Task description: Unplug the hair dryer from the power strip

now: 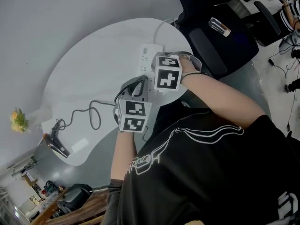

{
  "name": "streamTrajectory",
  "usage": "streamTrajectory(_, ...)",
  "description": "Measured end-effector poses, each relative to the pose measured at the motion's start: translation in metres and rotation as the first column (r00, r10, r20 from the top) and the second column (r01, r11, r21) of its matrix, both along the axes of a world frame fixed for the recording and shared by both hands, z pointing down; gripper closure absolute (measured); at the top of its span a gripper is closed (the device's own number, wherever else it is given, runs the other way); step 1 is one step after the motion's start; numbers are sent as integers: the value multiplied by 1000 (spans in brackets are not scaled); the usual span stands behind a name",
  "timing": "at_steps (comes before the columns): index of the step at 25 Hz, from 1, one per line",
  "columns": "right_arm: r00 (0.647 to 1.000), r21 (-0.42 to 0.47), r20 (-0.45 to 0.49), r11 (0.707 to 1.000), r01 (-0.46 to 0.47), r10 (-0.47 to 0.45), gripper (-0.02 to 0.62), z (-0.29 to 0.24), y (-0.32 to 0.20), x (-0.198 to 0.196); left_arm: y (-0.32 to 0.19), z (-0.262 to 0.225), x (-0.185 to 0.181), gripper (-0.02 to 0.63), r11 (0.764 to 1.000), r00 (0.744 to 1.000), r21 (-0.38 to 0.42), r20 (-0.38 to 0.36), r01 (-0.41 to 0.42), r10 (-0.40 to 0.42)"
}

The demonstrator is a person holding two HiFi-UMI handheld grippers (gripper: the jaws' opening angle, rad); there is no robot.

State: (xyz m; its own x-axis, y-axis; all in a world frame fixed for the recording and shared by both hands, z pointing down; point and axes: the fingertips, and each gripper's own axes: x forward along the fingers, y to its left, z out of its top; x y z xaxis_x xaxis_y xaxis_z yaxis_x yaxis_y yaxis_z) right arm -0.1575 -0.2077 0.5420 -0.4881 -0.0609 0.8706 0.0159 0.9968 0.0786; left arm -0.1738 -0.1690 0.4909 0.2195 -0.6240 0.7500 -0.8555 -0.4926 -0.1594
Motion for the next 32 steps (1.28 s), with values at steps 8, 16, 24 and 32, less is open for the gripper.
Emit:
streamTrajectory(8,1000,0,-19,1000,12,-12,600,1,1,0,1,2,1,569,1000,998,-17,-67,12,-13)
streamTrajectory(16,1000,-2,4,1000,-5,5,600,2,0,-1,-1,4,-11,569,987,953,-85,-260,139,-157)
streamTrajectory(24,1000,-29,0,1000,-7,7,600,2,-2,-4,-14,-49,14,569,994,994,100,-87,-54,63)
streamTrajectory(32,999,-58,27,997,-41,43,600,2,0,-4,4,-48,-24,567,997,977,9,-203,74,-70)
